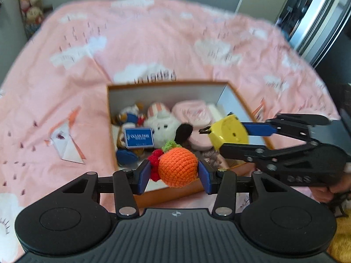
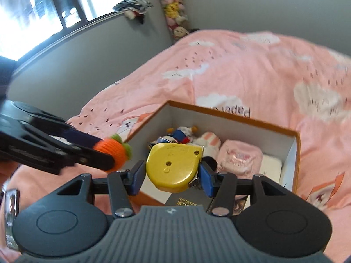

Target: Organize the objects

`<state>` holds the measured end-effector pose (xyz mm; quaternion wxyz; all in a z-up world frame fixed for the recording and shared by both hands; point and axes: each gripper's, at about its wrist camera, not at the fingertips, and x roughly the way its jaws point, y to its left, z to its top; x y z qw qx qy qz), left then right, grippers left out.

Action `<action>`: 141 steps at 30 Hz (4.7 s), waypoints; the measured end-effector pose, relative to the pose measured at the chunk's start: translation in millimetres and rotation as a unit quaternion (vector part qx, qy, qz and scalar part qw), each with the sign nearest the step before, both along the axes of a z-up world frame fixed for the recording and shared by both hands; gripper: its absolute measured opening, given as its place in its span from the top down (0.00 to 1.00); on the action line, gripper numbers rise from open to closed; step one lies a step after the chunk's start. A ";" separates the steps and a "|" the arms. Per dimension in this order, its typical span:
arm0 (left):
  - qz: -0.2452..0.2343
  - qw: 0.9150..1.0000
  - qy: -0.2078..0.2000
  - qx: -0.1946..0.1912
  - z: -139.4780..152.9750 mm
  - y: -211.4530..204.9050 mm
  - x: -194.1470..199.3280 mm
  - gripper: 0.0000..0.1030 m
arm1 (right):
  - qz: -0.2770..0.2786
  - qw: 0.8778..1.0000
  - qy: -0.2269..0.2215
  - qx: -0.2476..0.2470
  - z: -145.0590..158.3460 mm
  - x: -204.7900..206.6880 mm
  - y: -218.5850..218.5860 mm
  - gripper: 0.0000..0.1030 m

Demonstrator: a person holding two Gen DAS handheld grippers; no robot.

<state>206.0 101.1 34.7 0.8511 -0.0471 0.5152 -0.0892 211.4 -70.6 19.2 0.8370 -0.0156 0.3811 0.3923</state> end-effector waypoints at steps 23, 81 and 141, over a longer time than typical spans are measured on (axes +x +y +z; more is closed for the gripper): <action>-0.029 0.984 0.121 0.126 -99.2 -24.4 73.4 0.45 | -0.004 0.999 0.052 -0.008 -55.1 42.0 -7.7 0.47; 0.242 0.963 -0.111 -0.027 -40.0 73.4 -40.8 0.39 | -0.015 0.972 0.232 -0.035 -83.2 49.7 109.2 0.71; 0.130 0.958 -0.249 0.064 -54.7 -46.0 -118.9 0.35 | -0.178 0.976 -0.124 -0.029 -25.2 -91.8 -56.4 0.20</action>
